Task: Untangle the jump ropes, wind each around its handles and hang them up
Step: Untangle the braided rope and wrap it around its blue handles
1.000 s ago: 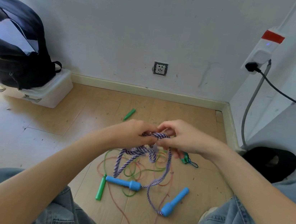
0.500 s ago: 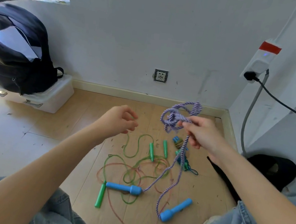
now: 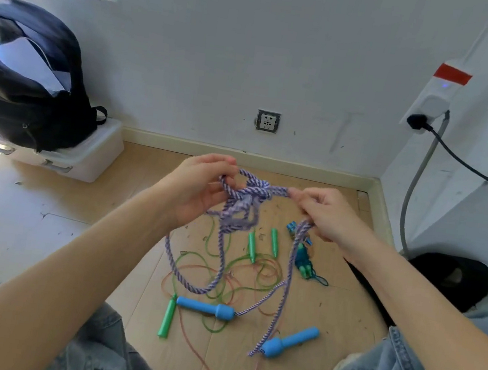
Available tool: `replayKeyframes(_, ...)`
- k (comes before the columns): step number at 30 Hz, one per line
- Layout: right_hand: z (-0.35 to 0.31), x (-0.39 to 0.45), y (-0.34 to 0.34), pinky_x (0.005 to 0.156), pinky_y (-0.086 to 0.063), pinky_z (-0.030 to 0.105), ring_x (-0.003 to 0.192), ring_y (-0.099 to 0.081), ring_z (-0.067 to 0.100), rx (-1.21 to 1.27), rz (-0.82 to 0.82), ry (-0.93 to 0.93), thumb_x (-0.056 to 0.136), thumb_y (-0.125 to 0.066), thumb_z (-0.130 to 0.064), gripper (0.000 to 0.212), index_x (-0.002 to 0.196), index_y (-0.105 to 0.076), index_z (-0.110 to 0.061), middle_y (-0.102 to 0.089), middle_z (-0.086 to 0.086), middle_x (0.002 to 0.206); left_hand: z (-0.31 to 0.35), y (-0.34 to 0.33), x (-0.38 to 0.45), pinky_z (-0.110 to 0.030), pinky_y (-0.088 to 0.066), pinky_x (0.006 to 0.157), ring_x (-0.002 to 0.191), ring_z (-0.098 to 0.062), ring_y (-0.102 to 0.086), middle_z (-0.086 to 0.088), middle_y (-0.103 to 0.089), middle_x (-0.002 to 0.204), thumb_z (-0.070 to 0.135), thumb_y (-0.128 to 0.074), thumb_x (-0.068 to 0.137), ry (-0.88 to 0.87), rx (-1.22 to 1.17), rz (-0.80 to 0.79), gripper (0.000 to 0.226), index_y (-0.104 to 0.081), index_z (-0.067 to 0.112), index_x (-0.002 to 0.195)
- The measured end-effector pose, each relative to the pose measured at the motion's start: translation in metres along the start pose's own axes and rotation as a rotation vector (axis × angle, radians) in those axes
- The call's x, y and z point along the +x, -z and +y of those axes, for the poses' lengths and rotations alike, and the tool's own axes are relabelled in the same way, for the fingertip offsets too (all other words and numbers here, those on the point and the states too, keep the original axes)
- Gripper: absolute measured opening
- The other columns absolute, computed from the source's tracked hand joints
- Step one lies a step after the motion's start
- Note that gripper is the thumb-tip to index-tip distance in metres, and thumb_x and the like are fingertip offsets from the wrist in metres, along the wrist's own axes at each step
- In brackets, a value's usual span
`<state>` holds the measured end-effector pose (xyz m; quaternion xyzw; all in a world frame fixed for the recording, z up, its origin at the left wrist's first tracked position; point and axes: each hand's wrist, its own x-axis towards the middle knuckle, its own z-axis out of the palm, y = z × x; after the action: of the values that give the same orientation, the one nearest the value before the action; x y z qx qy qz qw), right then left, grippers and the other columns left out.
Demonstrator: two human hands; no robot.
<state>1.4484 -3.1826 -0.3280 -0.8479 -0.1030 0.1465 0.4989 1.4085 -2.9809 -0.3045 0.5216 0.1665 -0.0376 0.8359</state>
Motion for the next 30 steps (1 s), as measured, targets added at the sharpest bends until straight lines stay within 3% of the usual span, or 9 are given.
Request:
replayKeyframes(7,0.013,0.011,0.020,0.039,-0.035,0.023,0.039,-0.047,0.010,0.147,0.478,-0.080,0.095,-0.046,-0.033,0.030,0.084,-0.055,-0.007,-0.043,-0.001,0.058,0.008,0.020,0.004,-0.015,-0.029,0.033,0.033,-0.004,-0.029,0.003,-0.035,0.056,-0.001,-0.048,0.090,-0.044,0.186,0.195,0.012,-0.059,0.004,0.087)
replayKeyframes(11,0.010,0.010,0.015,0.031,-0.033,0.016,0.037,-0.057,0.010,0.237,0.299,-0.007,0.097,-0.043,-0.029,0.028,0.076,-0.051,-0.014,-0.054,0.004,0.067,-0.004,0.016,-0.006,-0.014,-0.030,0.037,0.038,-0.003,-0.032,0.008,-0.046,0.048,0.019,-0.067,0.082,0.041,0.894,-0.060,0.012,-0.070,0.011,0.091)
replayKeyframes(14,0.008,0.007,0.016,0.030,-0.026,0.016,0.043,-0.063,0.016,0.125,0.166,-0.034,0.098,-0.041,-0.027,0.022,0.086,-0.054,-0.013,-0.061,0.007,0.088,-0.005,0.012,-0.012,-0.017,-0.027,0.040,0.044,-0.008,-0.031,-0.003,-0.046,0.061,0.029,-0.076,0.072,0.139,1.062,-0.158,0.020,-0.074,0.012,0.083)
replayKeyframes(16,0.008,0.003,0.019,0.031,-0.029,0.016,0.049,-0.066,0.018,-0.120,0.014,-0.089,0.097,-0.043,-0.024,0.016,0.105,-0.053,-0.014,-0.061,0.005,0.102,-0.003,0.011,-0.012,-0.016,-0.027,0.039,0.045,-0.009,-0.030,-0.004,-0.047,0.060,0.023,-0.076,0.072,0.082,1.021,-0.128,0.013,-0.073,0.010,0.074)
replayKeyframes(18,0.006,-0.002,0.017,0.034,-0.035,0.014,0.051,-0.065,0.010,-0.360,-0.194,-0.091,0.091,-0.054,-0.021,0.045,0.133,-0.038,-0.020,-0.052,-0.007,0.114,0.000,0.010,-0.012,-0.015,-0.028,0.037,0.044,-0.009,-0.031,0.001,-0.051,0.053,0.018,-0.073,0.075,0.033,0.894,-0.092,0.010,-0.070,0.010,0.071)
replayKeyframes(20,0.000,-0.008,0.005,0.038,-0.035,0.007,0.050,-0.059,-0.007,-0.342,-0.372,0.027,0.083,-0.067,-0.023,0.071,0.142,-0.027,-0.028,-0.047,-0.027,0.094,0.002,0.005,-0.012,-0.014,-0.028,0.036,0.041,-0.008,-0.030,0.003,-0.050,0.051,0.017,-0.071,0.078,0.012,0.776,-0.100,0.010,-0.069,0.010,0.072)
replayKeyframes(23,-0.006,-0.011,-0.019,0.049,-0.033,-0.001,0.055,-0.045,-0.024,-0.271,-0.438,0.218,0.078,-0.072,-0.028,0.054,0.126,-0.049,-0.025,-0.053,-0.033,0.064,-0.003,-0.007,-0.015,-0.013,-0.025,0.035,0.036,-0.006,-0.026,0.009,-0.041,0.043,0.016,-0.068,0.081,-0.027,0.721,-0.145,0.009,-0.067,0.011,0.073)
replayKeyframes(27,-0.012,-0.010,-0.023,0.068,-0.042,0.021,0.072,-0.057,0.002,-0.154,-0.406,0.237,0.087,-0.061,-0.017,0.017,0.095,-0.064,-0.002,-0.068,0.004,0.083,-0.003,-0.011,-0.014,-0.013,-0.025,0.036,0.038,-0.004,-0.026,0.010,-0.036,0.045,0.012,-0.064,0.084,-0.083,0.638,-0.128,0.008,-0.063,0.011,0.076)
replayKeyframes(30,-0.014,-0.011,-0.014,0.071,-0.044,0.018,0.069,-0.056,0.006,0.044,-0.485,0.154,0.088,-0.058,-0.016,0.011,0.084,-0.062,-0.007,-0.060,0.000,0.073,-0.003,-0.006,-0.011,-0.014,-0.027,0.037,0.041,-0.004,-0.028,0.015,-0.043,0.044,0.012,-0.060,0.087,-0.164,0.715,-0.101,0.008,-0.062,0.014,0.080)
